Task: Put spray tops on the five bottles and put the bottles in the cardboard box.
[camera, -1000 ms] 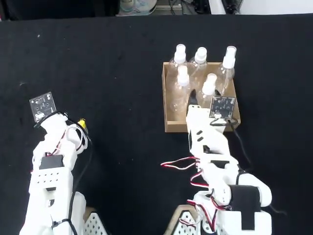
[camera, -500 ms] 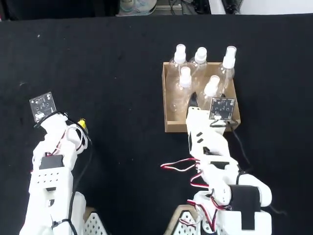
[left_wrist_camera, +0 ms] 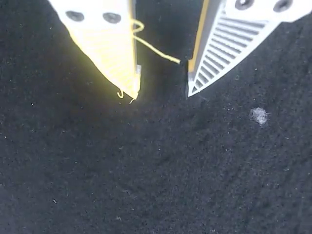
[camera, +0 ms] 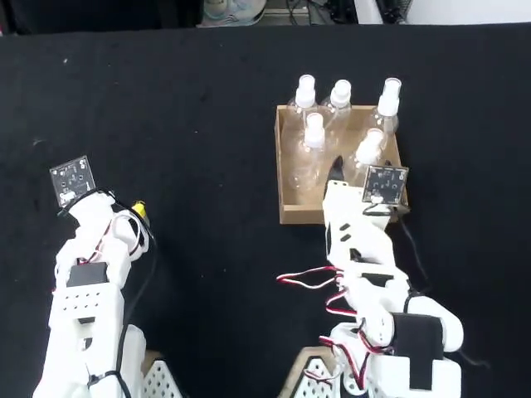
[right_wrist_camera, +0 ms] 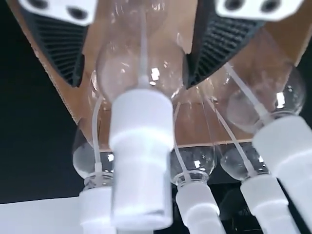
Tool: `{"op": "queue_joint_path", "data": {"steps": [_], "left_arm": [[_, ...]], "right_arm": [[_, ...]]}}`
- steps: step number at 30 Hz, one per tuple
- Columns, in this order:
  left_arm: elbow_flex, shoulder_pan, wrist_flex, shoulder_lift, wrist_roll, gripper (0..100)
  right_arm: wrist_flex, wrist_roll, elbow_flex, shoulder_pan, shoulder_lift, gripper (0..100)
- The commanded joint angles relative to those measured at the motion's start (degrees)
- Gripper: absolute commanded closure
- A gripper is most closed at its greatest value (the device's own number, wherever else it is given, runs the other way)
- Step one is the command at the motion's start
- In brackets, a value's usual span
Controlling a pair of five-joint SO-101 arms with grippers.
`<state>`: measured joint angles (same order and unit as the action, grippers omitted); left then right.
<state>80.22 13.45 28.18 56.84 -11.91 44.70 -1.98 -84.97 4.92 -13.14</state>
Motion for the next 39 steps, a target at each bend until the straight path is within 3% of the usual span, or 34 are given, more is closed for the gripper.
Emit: {"op": "queue_joint_path", "data": {"steps": [1, 9, 17, 28, 31, 34, 39], "left_arm": [[-0.7, -0.7, -1.0, 0.1, -0.4, 84], [-0.7, -0.7, -0.9, 0.1, -0.4, 84], [-0.7, -0.7, -0.8, 0.1, -0.4, 84], [-0.7, -0.3, -0.6, 0.1, -0.3, 85], [-0.7, -0.2, 1.1, 0.2, -0.3, 86], [-1.1, -0.1, 2.1, 0.3, -0.2, 96], [-1.3, -0.1, 2.1, 0.3, 0.2, 97]], "right_arm": [[1.1, -0.4, -0.8, 0.9, -2.7, 71.9], [-5.0, -0.3, -5.4, -0.4, -16.5, 71.6], [-24.9, -0.5, -5.7, -0.2, -35.0, 71.5], [-60.7, -0.1, -12.3, 1.5, -70.3, 72.5], [-75.9, -0.4, -10.7, 3.9, -80.7, 82.9], [-85.5, 1.8, -10.9, 4.0, -91.8, 99.3], [-93.0, 6.3, -11.5, 3.9, -93.8, 98.6]]}}
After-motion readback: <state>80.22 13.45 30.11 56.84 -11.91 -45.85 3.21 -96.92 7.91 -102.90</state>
